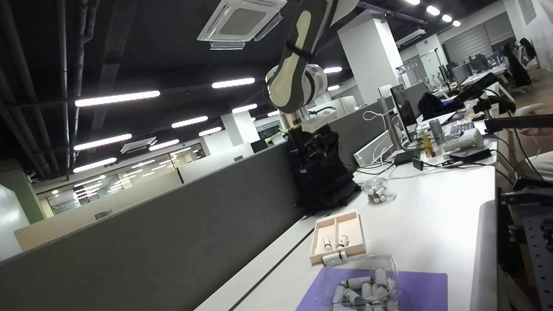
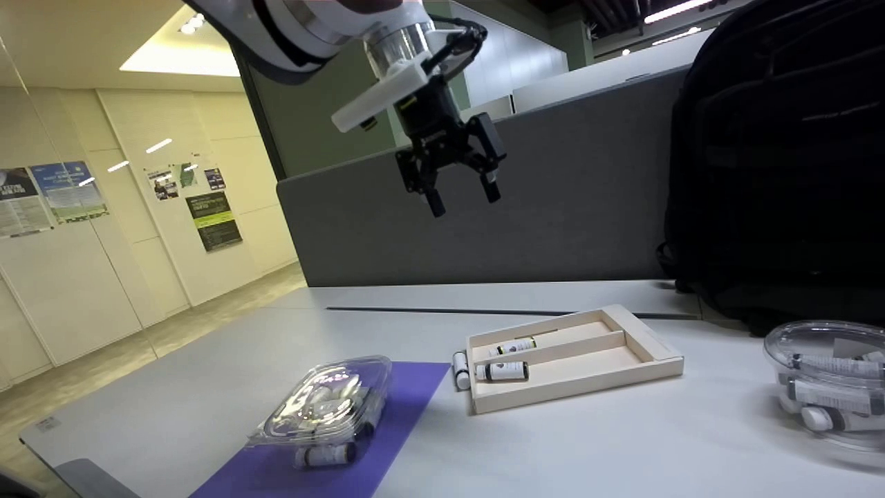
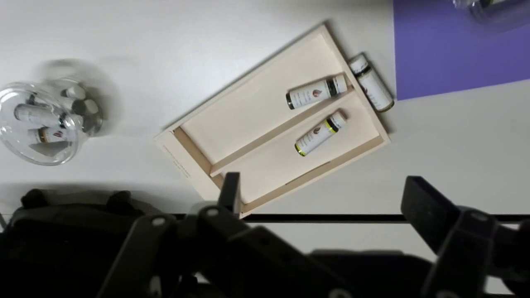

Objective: Move a bottle from the tray to the table

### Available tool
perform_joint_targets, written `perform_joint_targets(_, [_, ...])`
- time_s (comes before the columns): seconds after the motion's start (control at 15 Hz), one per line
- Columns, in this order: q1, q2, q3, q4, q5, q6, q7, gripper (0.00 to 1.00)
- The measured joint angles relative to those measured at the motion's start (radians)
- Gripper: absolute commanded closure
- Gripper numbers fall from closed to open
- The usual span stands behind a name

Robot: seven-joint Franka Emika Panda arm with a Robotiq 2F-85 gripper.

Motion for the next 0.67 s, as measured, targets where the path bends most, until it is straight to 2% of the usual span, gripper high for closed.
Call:
perform_joint_targets(0.33, [0.014,0.212,-0.009,0.22,0.063,-0.017,-0.043,0.0])
perform_joint_targets(0.67, [0.025,0.37,-0.026,0.354,0.073,-0.061,-0.039,0.0])
